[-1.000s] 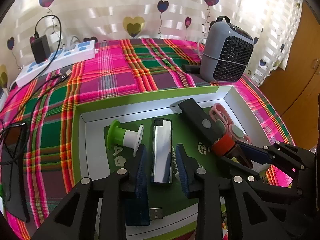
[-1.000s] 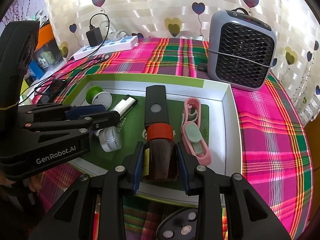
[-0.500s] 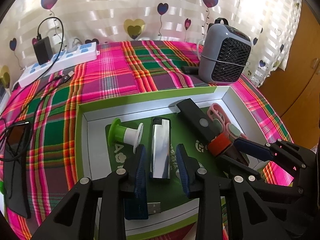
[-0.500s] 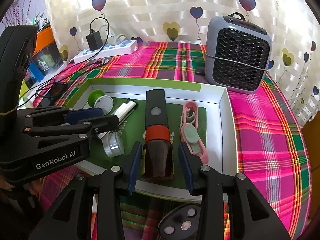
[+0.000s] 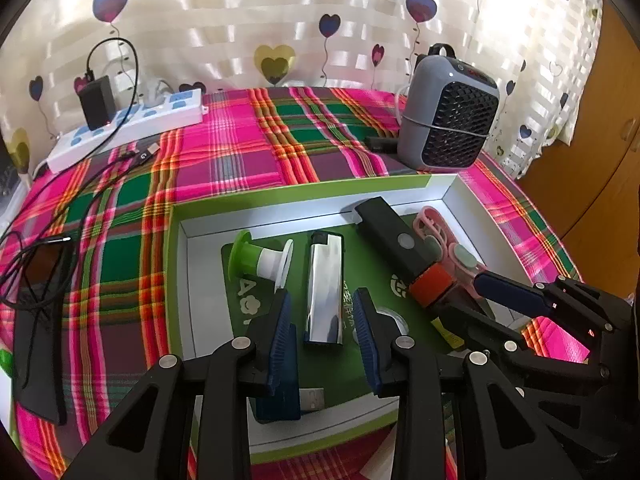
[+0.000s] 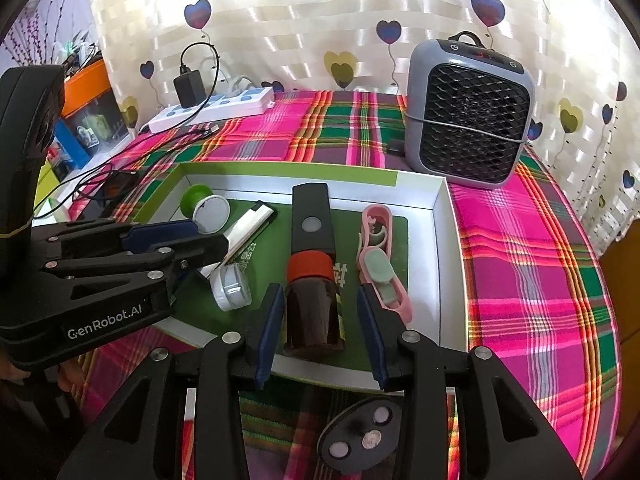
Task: Organize rigid objects
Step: 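Open both tools to release the silver stick and amber bottle in the box, then lift both tools up and away from the box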
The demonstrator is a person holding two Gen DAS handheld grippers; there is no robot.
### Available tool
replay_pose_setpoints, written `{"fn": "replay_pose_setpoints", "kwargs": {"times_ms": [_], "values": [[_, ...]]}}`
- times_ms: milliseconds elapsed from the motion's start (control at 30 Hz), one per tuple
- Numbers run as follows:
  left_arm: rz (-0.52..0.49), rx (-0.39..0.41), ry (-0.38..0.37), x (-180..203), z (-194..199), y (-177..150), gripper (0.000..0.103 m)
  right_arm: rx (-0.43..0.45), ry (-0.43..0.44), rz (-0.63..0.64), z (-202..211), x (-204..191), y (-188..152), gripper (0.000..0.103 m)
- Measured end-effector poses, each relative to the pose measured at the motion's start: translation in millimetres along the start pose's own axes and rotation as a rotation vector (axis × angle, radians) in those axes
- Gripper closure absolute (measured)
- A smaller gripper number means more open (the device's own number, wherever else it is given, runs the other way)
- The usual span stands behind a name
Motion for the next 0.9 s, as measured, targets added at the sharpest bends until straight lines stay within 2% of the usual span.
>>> {"fn": "replay_pose_setpoints", "kwargs": {"times_ms": [700,900], "values": [[0.02,0.088,0.034,2.8,45.8,-37.5,0.072,0.066,0.002,-0.039,26.1,1.4,-12.9,0.064],[0.049,0.09,0.004,-1.6,53.6,-52.9,0.072,0.104,-0.015,-0.043,42.5,5.3,-23.5,0.064]]}}
Point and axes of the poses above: each gripper's, at about its wrist camera, not at the fingertips, and z roughly against the way its jaws point, x to its right, y to its top, the point moved 1 cm from there along -z, roughly the way its jaws point, and after that the axes turned 15 degrees about -x, right-handed, at the moved point
